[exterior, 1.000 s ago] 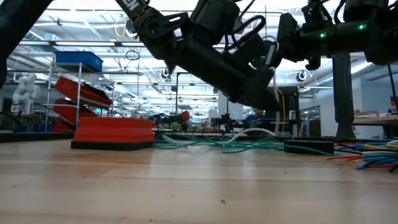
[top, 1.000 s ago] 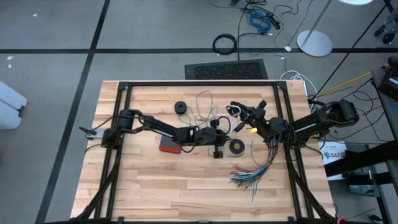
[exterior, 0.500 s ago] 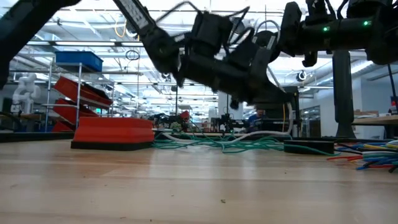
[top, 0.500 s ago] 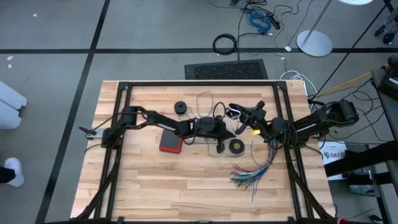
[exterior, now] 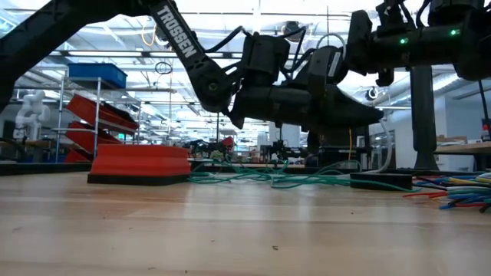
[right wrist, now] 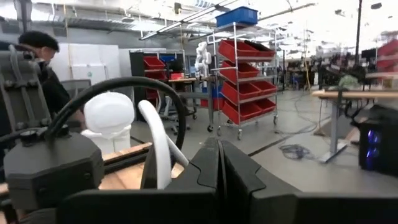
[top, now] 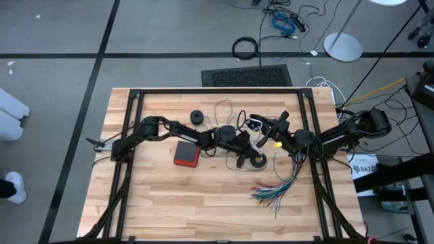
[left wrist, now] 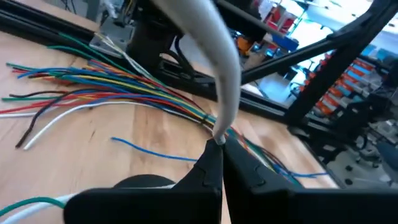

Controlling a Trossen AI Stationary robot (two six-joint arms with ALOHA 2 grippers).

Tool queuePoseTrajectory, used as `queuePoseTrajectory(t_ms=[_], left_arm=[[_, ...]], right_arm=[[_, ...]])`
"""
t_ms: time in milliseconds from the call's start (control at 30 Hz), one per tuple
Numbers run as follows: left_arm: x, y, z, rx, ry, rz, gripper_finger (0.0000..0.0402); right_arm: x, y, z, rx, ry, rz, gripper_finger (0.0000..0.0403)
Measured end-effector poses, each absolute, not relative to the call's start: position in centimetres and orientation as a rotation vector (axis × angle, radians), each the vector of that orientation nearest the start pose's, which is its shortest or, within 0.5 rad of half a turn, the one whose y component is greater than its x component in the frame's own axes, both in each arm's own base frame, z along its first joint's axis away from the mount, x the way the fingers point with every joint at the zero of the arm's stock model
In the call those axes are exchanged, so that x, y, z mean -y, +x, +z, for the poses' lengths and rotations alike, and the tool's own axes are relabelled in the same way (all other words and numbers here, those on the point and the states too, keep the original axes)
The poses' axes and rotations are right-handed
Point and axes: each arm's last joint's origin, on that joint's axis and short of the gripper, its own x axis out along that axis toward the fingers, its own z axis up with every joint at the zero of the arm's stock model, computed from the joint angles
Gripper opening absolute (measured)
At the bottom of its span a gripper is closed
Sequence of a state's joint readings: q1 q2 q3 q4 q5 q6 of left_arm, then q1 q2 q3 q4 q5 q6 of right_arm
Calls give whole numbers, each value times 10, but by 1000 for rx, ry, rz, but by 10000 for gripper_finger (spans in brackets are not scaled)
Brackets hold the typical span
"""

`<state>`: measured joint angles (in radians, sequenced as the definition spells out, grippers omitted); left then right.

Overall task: Coiling cords
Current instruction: Coil the white wire cable on the spool

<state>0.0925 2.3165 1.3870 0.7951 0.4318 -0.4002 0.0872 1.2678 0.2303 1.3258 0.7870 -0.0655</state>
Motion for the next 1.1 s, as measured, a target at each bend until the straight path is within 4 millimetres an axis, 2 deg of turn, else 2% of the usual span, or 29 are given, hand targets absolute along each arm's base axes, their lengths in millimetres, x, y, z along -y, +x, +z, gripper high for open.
queuePoseTrajectory(t_ms=[333,600,1100], left_arm=[[-42,486,124,-210,-450,-271,0],[-41,486,122,-226,-454,-269,0],[-31,487,122,-234,-448,-284,0]], right_arm=[[2,194,217,451,147,-660,0],[1,197,223,474,127,-638,0],[-1,200,270,601,-30,-634,0]])
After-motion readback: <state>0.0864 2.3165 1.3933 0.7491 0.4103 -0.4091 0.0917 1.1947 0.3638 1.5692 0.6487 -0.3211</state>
